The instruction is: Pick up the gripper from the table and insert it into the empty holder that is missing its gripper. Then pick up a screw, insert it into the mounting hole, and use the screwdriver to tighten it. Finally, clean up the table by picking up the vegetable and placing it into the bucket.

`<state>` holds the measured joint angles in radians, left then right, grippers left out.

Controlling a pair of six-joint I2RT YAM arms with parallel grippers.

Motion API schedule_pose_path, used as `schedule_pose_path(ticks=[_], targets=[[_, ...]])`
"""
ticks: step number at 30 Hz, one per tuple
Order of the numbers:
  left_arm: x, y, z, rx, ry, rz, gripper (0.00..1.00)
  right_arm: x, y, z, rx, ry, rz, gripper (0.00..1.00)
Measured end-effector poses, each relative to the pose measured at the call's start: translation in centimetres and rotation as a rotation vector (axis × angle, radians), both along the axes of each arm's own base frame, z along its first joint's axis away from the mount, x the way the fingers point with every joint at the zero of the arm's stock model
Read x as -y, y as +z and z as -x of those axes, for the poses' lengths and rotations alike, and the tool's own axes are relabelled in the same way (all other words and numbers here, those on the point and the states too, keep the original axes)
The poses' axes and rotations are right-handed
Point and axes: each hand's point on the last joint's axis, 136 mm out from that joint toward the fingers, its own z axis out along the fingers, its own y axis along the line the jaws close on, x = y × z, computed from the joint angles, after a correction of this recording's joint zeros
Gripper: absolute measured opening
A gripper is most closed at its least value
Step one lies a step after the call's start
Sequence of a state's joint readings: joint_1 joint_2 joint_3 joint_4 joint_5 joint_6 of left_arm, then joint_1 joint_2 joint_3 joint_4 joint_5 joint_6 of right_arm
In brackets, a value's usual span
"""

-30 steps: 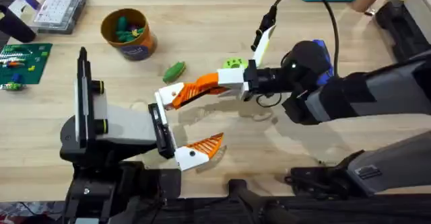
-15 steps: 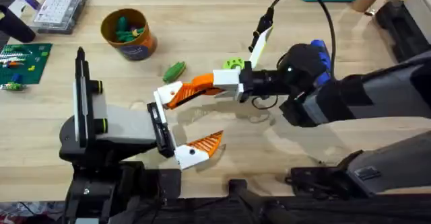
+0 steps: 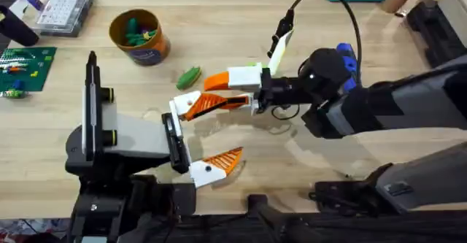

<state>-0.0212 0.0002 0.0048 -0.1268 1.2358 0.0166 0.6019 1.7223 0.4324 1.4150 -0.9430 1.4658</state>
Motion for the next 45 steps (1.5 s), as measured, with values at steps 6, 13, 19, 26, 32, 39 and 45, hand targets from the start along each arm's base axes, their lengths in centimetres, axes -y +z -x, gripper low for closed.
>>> schedule_pose_path(ticks=[6,13,19,26,32,39,45], targets=[[0.0,0.0,0.0,0.000,-0.002,0.000,0.986,0.8,0.0,0.3,0.003,0.052,0.002,0.994],[0.0,0.0,0.0,0.000,-0.002,0.000,0.986,1.3,0.0,0.3,0.005,0.069,0.003,0.994],[0.0,0.0,0.0,0.000,-0.002,0.000,0.986,0.8,0.0,1.4,-0.001,0.113,0.004,0.969],[0.0,0.0,0.0,0.000,-0.002,0.000,0.986,0.8,0.0,2.2,-0.025,0.156,0.007,0.944],[0.0,0.0,0.0,0.001,-0.002,0.000,0.986,0.7,0.3,2.0,-0.060,0.155,0.005,0.846],[0.0,0.0,0.0,0.001,-0.002,0.000,0.986,0.6,0.5,1.8,-0.077,0.154,0.003,0.757],[0.0,0.0,0.0,0.001,-0.002,0.000,0.986,0.6,0.5,1.8,-0.081,0.154,0.003,0.653]])
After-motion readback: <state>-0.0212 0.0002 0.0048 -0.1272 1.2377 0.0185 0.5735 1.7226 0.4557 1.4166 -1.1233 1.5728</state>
